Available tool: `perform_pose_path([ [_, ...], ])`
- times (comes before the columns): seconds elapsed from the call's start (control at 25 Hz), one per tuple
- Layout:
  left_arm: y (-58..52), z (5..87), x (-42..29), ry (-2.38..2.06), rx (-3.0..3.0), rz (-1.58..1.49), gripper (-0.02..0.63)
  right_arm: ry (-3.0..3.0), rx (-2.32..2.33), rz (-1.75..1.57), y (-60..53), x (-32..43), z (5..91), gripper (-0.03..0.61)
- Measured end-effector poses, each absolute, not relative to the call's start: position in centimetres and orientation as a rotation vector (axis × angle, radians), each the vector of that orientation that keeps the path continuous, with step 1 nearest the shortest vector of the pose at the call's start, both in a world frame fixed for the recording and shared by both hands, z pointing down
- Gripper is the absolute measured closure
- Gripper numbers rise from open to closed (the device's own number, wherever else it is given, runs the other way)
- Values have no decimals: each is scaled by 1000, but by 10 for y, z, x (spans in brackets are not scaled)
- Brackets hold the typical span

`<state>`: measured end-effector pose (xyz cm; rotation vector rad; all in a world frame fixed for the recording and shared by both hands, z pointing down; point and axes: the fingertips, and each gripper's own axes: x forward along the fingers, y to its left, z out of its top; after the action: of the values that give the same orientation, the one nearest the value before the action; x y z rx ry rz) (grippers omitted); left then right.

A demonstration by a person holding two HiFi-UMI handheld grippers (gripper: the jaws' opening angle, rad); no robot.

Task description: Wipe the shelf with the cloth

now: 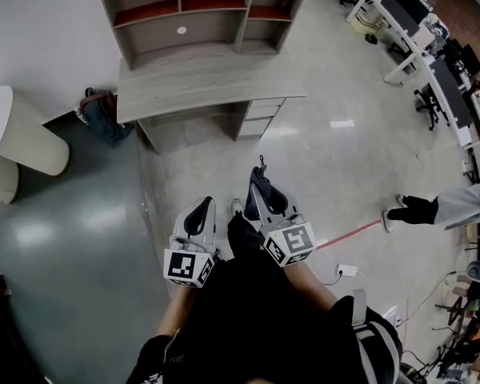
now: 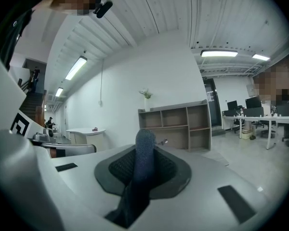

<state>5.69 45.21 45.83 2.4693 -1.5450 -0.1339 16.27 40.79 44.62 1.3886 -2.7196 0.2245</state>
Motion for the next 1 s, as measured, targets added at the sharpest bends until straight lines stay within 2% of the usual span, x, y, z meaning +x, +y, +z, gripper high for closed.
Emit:
perform_pose_path([
  [0.68,239,445,103,-1612,2445,-136,609,-2813,1203,231,186,190,452,525],
  [1.0,181,437,110,-1675,2424,-90,609,-2837,1151,278,119,193,456,525],
])
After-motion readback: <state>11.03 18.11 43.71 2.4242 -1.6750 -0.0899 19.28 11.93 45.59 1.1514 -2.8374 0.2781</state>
